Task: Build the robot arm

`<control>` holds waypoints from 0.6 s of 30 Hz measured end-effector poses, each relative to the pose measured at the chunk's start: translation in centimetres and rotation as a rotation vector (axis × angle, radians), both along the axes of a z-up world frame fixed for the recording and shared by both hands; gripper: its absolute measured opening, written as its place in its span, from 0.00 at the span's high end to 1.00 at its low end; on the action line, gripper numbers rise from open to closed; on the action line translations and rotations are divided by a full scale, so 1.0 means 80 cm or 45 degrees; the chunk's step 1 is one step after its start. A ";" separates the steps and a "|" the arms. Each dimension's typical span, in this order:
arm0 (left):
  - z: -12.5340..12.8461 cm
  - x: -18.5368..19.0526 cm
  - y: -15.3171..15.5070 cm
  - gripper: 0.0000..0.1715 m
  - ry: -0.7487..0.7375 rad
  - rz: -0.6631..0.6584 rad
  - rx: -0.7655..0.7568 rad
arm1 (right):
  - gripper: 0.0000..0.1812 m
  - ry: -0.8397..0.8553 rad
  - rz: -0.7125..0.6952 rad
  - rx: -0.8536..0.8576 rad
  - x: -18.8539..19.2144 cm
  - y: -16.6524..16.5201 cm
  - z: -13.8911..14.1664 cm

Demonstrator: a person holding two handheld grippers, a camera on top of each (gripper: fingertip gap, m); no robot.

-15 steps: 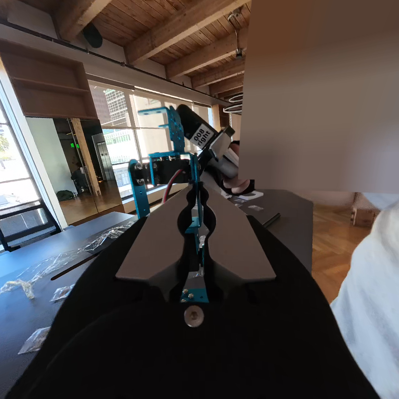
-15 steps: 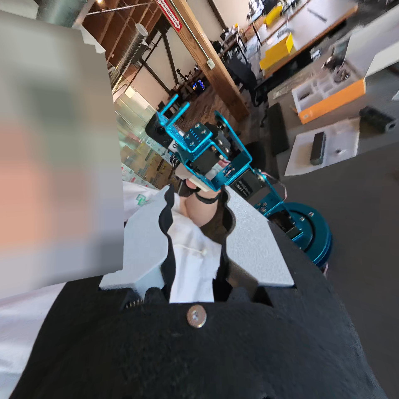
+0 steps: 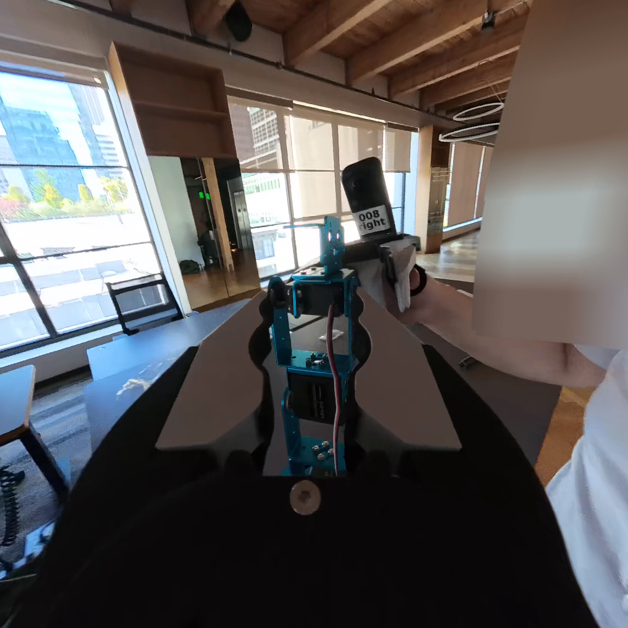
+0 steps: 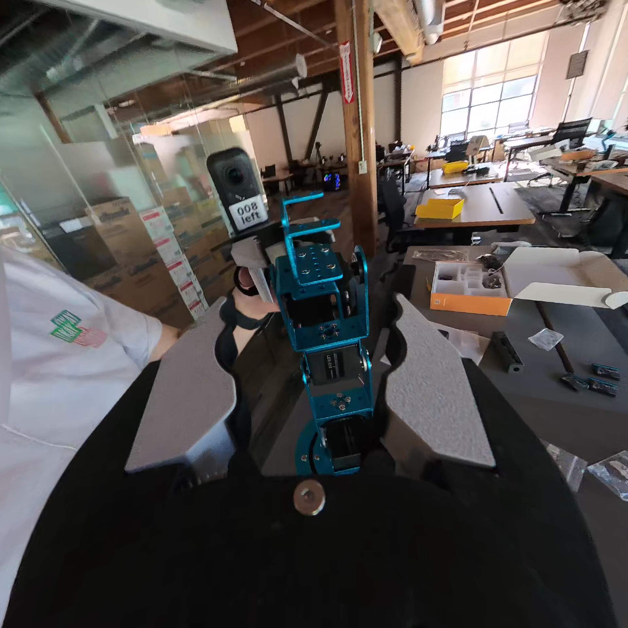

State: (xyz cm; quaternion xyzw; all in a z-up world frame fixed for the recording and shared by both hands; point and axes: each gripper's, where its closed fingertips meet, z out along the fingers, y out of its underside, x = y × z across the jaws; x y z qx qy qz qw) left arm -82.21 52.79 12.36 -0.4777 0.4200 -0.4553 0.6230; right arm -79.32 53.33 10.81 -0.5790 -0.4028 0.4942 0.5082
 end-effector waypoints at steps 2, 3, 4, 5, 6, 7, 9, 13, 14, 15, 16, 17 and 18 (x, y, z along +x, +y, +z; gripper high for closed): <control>0.001 0.007 0.005 0.72 0.004 -0.030 -0.027 | 0.48 -0.044 0.010 0.040 -0.008 0.006 -0.005; 0.003 0.009 0.006 0.72 -0.013 -0.054 -0.041 | 0.52 -0.048 -0.002 0.065 -0.010 0.010 -0.006; 0.005 0.011 0.007 0.72 -0.025 -0.078 -0.055 | 0.64 -0.020 -0.004 0.107 -0.010 0.011 -0.002; 0.005 0.013 0.006 0.73 -0.029 -0.106 -0.063 | 0.70 0.009 0.004 0.132 -0.011 0.010 0.001; 0.006 0.014 0.001 0.77 -0.029 -0.147 -0.056 | 0.69 0.012 0.008 0.127 -0.012 0.010 0.000; 0.006 0.015 -0.004 0.82 -0.024 -0.186 -0.038 | 0.69 0.022 0.013 0.120 -0.012 0.010 0.000; 0.004 0.013 -0.004 0.82 -0.004 -0.215 -0.003 | 0.70 0.030 0.006 0.130 -0.010 0.010 0.000; 0.009 -0.013 0.016 0.82 -0.096 -0.322 0.018 | 0.60 0.021 -0.131 0.114 0.000 0.018 0.001; 0.008 -0.019 0.024 0.83 -0.121 -0.388 0.001 | 0.59 0.023 -0.178 0.109 0.004 0.018 0.002; 0.005 -0.022 0.033 0.83 -0.127 -0.466 -0.022 | 0.58 0.022 -0.235 0.106 0.008 0.017 0.003; -0.002 -0.022 0.042 0.82 -0.112 -0.549 -0.045 | 0.57 0.025 -0.306 0.112 0.012 0.015 0.004; -0.010 -0.020 0.052 0.82 -0.087 -0.635 -0.069 | 0.57 0.034 -0.390 0.124 0.016 0.013 0.005; -0.017 -0.018 0.060 0.82 -0.059 -0.727 -0.102 | 0.57 0.053 -0.483 0.133 0.020 0.012 0.006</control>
